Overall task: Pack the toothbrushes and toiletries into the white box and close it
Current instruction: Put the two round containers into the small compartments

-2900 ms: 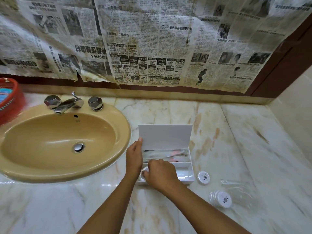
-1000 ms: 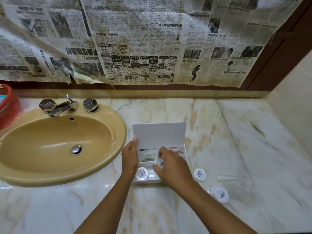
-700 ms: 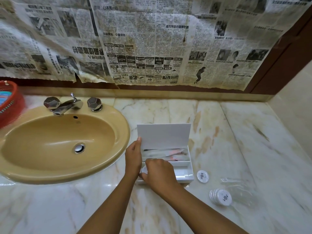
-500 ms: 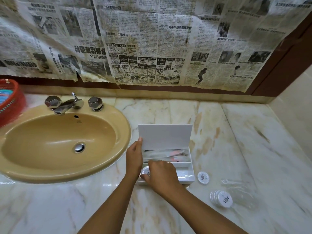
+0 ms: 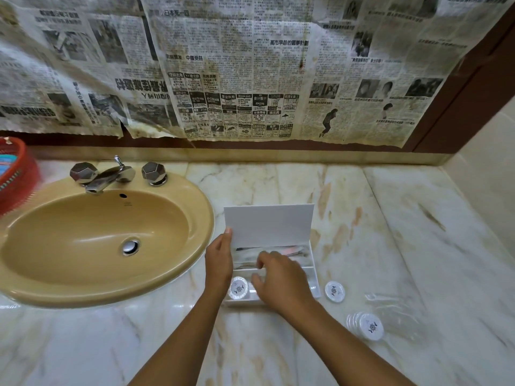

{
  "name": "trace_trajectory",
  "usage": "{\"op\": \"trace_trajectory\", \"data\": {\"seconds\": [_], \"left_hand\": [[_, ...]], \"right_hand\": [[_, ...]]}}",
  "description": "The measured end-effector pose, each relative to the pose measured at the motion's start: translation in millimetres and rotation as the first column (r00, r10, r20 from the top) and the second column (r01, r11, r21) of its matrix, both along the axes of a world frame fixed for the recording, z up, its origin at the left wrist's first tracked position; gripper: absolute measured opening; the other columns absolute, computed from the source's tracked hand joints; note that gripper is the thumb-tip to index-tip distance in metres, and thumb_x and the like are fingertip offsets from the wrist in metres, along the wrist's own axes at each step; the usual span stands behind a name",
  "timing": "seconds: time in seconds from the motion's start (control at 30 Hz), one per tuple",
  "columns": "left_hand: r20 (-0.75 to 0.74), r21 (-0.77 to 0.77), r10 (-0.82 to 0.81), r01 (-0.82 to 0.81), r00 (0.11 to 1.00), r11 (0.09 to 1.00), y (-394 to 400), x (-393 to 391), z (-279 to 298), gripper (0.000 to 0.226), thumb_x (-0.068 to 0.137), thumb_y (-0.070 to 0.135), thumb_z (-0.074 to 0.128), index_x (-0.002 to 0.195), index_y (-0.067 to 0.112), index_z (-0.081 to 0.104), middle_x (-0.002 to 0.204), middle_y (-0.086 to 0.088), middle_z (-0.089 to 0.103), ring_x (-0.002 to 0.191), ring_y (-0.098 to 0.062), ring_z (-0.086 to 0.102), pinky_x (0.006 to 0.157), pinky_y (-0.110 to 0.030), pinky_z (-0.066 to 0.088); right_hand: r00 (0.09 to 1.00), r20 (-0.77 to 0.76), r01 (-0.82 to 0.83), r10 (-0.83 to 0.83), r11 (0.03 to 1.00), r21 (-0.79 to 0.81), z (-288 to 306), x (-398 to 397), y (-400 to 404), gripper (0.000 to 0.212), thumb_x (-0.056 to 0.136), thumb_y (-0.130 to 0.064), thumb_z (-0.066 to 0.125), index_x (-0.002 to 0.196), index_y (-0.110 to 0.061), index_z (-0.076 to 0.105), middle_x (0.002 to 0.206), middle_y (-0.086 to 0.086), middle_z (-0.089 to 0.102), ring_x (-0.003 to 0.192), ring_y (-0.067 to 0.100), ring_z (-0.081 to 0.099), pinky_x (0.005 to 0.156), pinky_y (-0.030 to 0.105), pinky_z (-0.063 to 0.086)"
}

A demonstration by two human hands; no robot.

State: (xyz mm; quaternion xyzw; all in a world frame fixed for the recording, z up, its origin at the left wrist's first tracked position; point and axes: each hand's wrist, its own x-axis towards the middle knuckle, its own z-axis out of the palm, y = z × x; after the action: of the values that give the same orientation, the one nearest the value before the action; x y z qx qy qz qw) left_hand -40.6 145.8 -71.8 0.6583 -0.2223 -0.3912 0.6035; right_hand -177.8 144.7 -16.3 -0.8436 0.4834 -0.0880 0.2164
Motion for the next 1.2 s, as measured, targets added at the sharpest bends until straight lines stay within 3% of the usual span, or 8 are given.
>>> {"op": "trace_trajectory", "data": {"seconds": [0.17, 0.33, 0.5, 0.6, 0.7, 0.97, 1.1, 1.2], "left_hand": [[0.002, -0.031, 0.003, -0.003, 1.000, 1.000, 1.4, -3.3, 5.3, 0.029, 0.104, 0.026, 0.046, 0.085, 0.029, 0.068, 0.077, 0.023, 0.073, 0.076, 0.009, 0.066, 0.063, -0.003, 0.046], [0.022, -0.044, 0.012, -0.011, 1.000, 0.999, 1.7, -5.3, 8.0, 0.030, 0.104, 0.024, 0.046, 0.084, 0.027, 0.067, 0.076, 0.024, 0.073, 0.074, 0.011, 0.065, 0.064, -0.003, 0.045], [0.030, -0.060, 0.025, -0.023, 0.999, 0.998, 2.1, -6.9, 8.9, 0.030, 0.105, 0.023, 0.045, 0.083, 0.029, 0.065, 0.075, 0.027, 0.072, 0.073, 0.013, 0.064, 0.064, -0.003, 0.045], [0.027, -0.058, 0.021, -0.020, 0.999, 0.998, 1.9, -7.9, 10.8, 0.029, 0.104, 0.023, 0.045, 0.084, 0.029, 0.065, 0.075, 0.027, 0.072, 0.073, 0.013, 0.064, 0.065, -0.003, 0.045], [0.029, -0.053, 0.019, -0.018, 0.999, 0.998, 1.8, -7.6, 10.4, 0.029, 0.104, 0.024, 0.045, 0.084, 0.029, 0.066, 0.075, 0.025, 0.072, 0.073, 0.012, 0.064, 0.065, -0.004, 0.046], [0.027, -0.057, 0.018, -0.016, 0.999, 0.998, 2.7, -7.2, 10.6, 0.028, 0.104, 0.024, 0.045, 0.086, 0.030, 0.066, 0.075, 0.026, 0.072, 0.074, 0.014, 0.064, 0.063, -0.001, 0.044], [0.029, -0.046, 0.017, -0.016, 0.999, 0.999, 2.4, -6.0, 9.9, 0.028, 0.104, 0.025, 0.046, 0.086, 0.030, 0.067, 0.077, 0.023, 0.072, 0.076, 0.012, 0.065, 0.063, -0.002, 0.045], [0.037, -0.022, 0.016, -0.015, 0.999, 1.000, 1.7, -4.8, 7.9, 0.028, 0.103, 0.029, 0.048, 0.086, 0.028, 0.070, 0.081, 0.017, 0.073, 0.079, 0.005, 0.066, 0.066, -0.007, 0.047]], "right_hand": [[0.978, -0.020, 0.208, -0.209, 0.978, -0.022, -3.6, -44.3, -28.0, 0.019, 0.086, -0.023, 0.053, 0.104, -0.019, 0.057, 0.105, 0.002, 0.059, 0.098, 0.025, 0.056, 0.083, 0.032, 0.043], [0.928, -0.166, 0.346, -0.335, 0.937, 0.042, -17.2, -82.5, -42.2, 0.033, 0.087, -0.005, 0.048, 0.116, -0.020, 0.051, 0.118, 0.004, 0.055, 0.103, 0.026, 0.054, 0.086, 0.034, 0.040], [0.883, -0.381, 0.360, -0.275, 0.917, 0.173, -41.8, -102.4, -40.7, 0.043, 0.088, -0.016, 0.054, 0.129, -0.025, 0.043, 0.129, 0.005, 0.048, 0.117, 0.025, 0.049, 0.095, 0.034, 0.038], [0.879, -0.413, 0.344, -0.239, 0.917, 0.201, -49.2, -107.2, -37.9, 0.045, 0.087, -0.020, 0.057, 0.129, -0.025, 0.044, 0.128, 0.004, 0.047, 0.116, 0.025, 0.048, 0.095, 0.033, 0.038], [0.890, -0.369, 0.351, -0.267, 0.919, 0.180, -49.2, -109.1, -38.8, 0.041, 0.088, -0.013, 0.054, 0.127, -0.022, 0.048, 0.125, 0.004, 0.050, 0.111, 0.025, 0.050, 0.092, 0.030, 0.040], [0.909, -0.094, 0.413, -0.406, 0.908, 0.073, -11.2, -99.2, -48.0, 0.035, 0.081, -0.028, 0.068, 0.112, -0.017, 0.055, 0.111, 0.006, 0.058, 0.090, 0.024, 0.059, 0.074, 0.028, 0.047], [0.949, 0.073, 0.308, -0.307, 0.951, 0.006, 19.4, -67.7, -32.9, 0.025, 0.078, -0.033, 0.068, 0.095, -0.021, 0.053, 0.094, 0.000, 0.060, 0.079, 0.021, 0.058, 0.067, 0.029, 0.046], [0.987, 0.059, 0.153, -0.151, 0.988, -0.026, 26.4, -32.3, -12.2, 0.023, 0.079, -0.037, 0.062, 0.092, -0.021, 0.052, 0.091, -0.002, 0.062, 0.085, 0.021, 0.058, 0.071, 0.030, 0.043]]}}
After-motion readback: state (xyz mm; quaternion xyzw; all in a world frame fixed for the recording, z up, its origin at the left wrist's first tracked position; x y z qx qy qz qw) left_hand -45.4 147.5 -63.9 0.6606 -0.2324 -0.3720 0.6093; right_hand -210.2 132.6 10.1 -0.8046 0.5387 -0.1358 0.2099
